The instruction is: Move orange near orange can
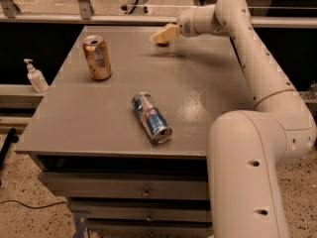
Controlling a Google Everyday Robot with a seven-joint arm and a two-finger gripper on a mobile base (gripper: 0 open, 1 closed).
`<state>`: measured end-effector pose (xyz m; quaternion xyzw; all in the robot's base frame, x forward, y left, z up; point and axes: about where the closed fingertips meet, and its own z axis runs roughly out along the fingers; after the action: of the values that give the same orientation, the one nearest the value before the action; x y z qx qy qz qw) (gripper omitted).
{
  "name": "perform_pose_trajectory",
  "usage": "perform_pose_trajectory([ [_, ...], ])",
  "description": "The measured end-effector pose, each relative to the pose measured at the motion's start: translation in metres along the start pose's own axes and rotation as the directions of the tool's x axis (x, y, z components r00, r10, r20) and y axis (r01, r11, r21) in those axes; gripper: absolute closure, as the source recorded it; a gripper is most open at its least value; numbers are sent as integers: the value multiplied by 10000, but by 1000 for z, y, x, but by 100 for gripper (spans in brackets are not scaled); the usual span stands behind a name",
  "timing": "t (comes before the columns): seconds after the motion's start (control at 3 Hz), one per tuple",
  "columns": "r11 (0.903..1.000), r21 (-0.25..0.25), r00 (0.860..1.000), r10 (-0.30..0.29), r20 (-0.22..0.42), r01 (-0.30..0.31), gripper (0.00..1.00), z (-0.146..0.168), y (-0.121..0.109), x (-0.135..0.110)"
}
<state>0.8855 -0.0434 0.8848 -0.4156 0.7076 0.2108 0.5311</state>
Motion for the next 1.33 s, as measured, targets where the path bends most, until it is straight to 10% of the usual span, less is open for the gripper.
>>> perform_pose_trajectory([
  [0.67, 9996, -145, 9973, 212, -701, -223, 15, 12, 2, 18],
  [1.33, 9991, -382, 9976, 149, -679, -175, 61, 11, 10, 11],
])
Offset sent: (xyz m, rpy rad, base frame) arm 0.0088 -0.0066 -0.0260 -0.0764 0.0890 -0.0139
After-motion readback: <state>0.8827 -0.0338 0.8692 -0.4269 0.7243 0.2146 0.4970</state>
